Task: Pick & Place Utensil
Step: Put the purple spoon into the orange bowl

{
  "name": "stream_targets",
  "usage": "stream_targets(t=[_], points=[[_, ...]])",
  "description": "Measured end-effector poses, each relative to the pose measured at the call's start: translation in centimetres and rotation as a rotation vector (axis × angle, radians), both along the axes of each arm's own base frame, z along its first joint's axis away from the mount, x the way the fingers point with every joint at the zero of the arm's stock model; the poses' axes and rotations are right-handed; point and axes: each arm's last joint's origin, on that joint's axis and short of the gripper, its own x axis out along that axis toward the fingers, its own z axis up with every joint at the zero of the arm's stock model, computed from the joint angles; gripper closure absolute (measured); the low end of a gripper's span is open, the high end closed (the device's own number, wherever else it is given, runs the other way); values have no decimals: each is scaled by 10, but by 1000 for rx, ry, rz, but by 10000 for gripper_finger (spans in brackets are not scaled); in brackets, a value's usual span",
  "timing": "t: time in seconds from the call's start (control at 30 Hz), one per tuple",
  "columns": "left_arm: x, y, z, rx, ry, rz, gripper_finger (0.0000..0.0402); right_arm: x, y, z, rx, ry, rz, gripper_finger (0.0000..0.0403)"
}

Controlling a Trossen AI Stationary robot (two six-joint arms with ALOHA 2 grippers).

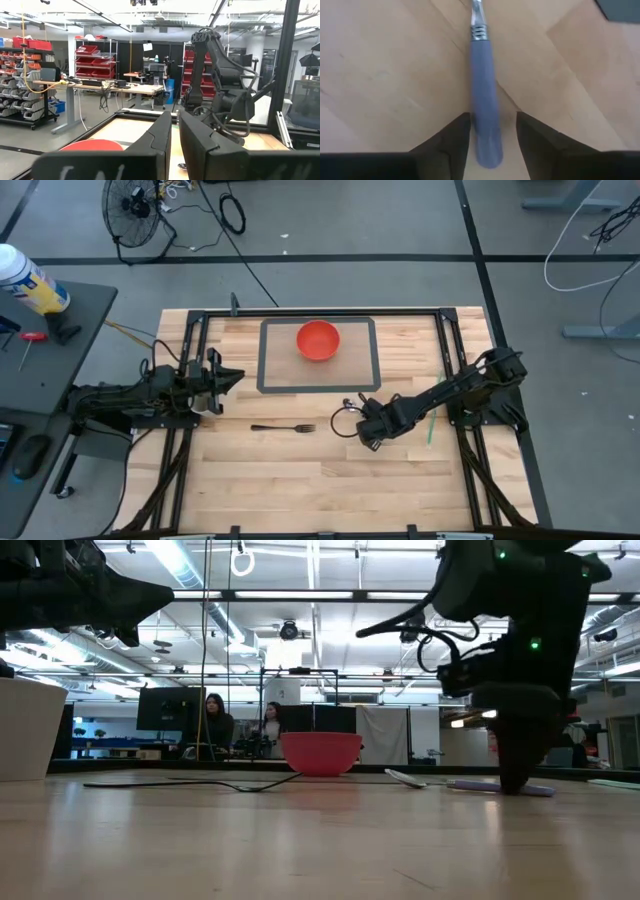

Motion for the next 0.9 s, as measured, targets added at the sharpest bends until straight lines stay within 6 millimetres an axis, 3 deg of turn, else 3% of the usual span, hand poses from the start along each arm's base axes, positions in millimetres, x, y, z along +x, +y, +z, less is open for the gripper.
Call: stream_targets(t=[0.33, 0.53, 0.9], points=[[0, 0, 0, 0, 0, 0, 360, 7, -1, -2, -77, -73, 131, 270], [0, 0, 0, 0, -1, 0, 360, 18, -5, -3, -109, -166, 107, 284], [0, 0, 0, 0, 0, 0, 360, 23, -13, -10, -76, -129, 141, 305]])
